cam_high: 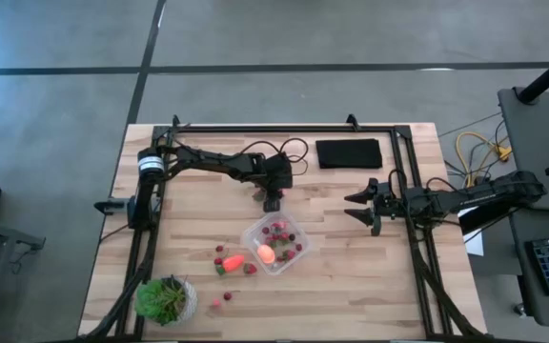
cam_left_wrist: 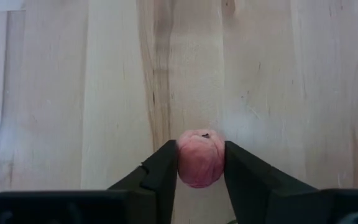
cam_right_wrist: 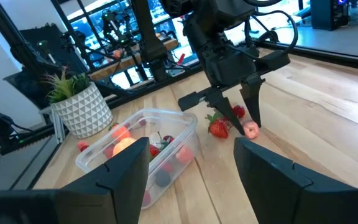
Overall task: Pick and placing Produce into tupperware
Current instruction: Put the pink peach into the transparent container
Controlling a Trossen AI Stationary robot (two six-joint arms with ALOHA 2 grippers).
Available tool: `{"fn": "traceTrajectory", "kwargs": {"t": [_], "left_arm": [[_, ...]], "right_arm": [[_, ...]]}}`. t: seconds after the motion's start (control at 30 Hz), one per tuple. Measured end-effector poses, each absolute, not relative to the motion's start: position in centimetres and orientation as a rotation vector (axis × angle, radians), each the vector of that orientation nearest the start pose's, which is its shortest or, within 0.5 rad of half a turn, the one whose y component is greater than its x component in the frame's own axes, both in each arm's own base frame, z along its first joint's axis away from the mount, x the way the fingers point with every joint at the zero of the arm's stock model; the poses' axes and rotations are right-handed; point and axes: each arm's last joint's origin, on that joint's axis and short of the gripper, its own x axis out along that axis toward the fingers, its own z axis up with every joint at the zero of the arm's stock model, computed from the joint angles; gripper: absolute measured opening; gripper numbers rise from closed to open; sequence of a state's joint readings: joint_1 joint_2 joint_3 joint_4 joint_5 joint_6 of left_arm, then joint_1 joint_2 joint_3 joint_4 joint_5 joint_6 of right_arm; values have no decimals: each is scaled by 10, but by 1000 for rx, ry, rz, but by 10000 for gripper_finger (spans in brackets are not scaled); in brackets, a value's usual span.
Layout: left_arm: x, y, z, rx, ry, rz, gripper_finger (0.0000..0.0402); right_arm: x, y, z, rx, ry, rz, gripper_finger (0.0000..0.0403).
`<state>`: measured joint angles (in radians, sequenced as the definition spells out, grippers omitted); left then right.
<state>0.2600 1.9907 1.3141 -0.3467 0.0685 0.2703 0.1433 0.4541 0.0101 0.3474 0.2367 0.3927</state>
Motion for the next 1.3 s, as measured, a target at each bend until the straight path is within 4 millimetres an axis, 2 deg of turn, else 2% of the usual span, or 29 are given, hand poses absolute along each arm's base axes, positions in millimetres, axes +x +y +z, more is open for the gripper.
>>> {"fn": "traceTrajectory", "kwargs": {"t": [0.13,0.23,0.37,0.5,0.67,0.83,0.93,1.1,1.3], "left_arm": [[394,105,168,109,1009,88,99],[395,106,195,135,934,130,99],[387,104,236,147,831,153,98],[367,96,277,11,754,165,98],[341,82,297,-231,808,81,98],[335,57,299,-254,819,-32,98],[334,44,285,-262,855,-96,98],[329,16,256,-344,944,-333,98],[329,-6,235,-236,961,-283,105]], "right_arm": [[125,11,159,374,75,-111,226],[125,11,159,374,75,-110,226],[125,11,159,374,75,-111,226],[125,11,159,374,75,-110,226],[125,11,159,374,76,-110,226],[125,11,159,374,75,-110,226],[125,11,159,374,76,-110,226],[125,11,159,374,76,-110,226],[125,11,159,374,76,-110,226]]}}
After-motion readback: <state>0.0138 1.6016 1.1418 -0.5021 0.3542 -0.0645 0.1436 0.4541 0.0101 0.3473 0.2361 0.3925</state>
